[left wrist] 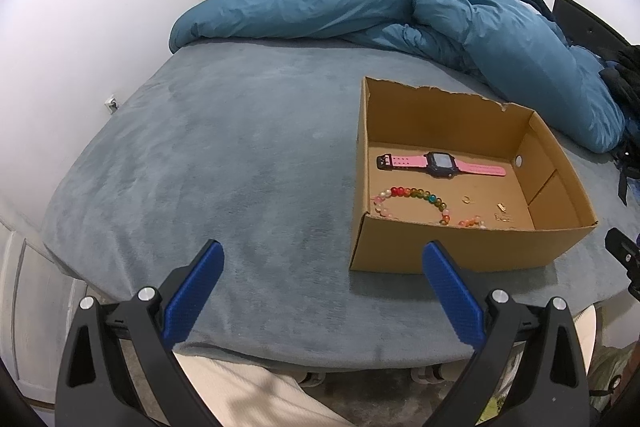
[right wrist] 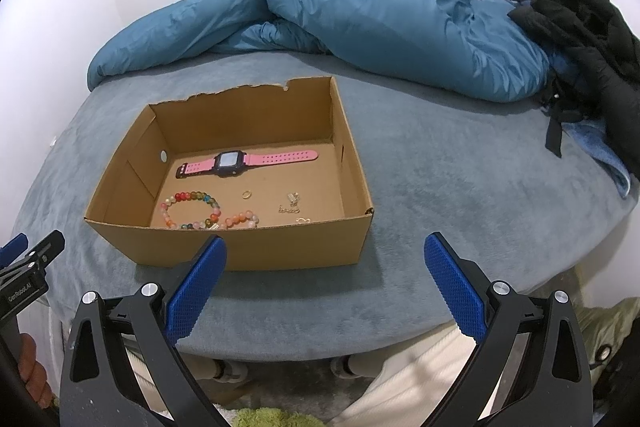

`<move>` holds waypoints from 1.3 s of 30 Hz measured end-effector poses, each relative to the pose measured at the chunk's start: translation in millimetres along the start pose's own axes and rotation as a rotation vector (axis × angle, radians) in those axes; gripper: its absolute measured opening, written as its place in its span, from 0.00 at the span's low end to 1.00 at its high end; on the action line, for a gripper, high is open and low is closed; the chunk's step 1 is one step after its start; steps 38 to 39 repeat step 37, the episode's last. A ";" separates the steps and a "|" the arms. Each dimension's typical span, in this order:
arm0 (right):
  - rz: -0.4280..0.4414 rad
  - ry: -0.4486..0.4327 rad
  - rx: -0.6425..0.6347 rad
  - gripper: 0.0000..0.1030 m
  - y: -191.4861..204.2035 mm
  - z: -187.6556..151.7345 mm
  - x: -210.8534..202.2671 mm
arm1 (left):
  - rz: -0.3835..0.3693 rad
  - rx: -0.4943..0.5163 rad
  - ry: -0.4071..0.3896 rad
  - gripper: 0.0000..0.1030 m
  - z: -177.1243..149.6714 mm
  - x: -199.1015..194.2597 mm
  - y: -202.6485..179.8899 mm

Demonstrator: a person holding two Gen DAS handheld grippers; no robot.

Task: Organize jewelry

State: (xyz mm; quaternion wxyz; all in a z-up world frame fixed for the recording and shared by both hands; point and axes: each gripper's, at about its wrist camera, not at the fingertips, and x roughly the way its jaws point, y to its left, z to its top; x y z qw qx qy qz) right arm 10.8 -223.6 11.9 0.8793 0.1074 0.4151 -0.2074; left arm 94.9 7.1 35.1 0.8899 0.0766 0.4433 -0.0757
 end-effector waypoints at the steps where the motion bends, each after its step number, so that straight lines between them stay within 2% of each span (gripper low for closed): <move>1: 0.001 0.001 0.000 0.92 -0.2 0.1 0.1 | -0.001 0.002 0.001 0.95 -0.2 -0.2 -0.7; 15: -0.005 0.002 -0.004 0.92 -1.3 -0.2 -1.2 | -0.030 0.017 0.010 0.95 0.4 2.1 -11.0; 39: 0.001 0.005 -0.007 0.92 -3.0 0.4 -1.4 | -0.032 0.040 0.015 0.95 3.2 3.7 -18.9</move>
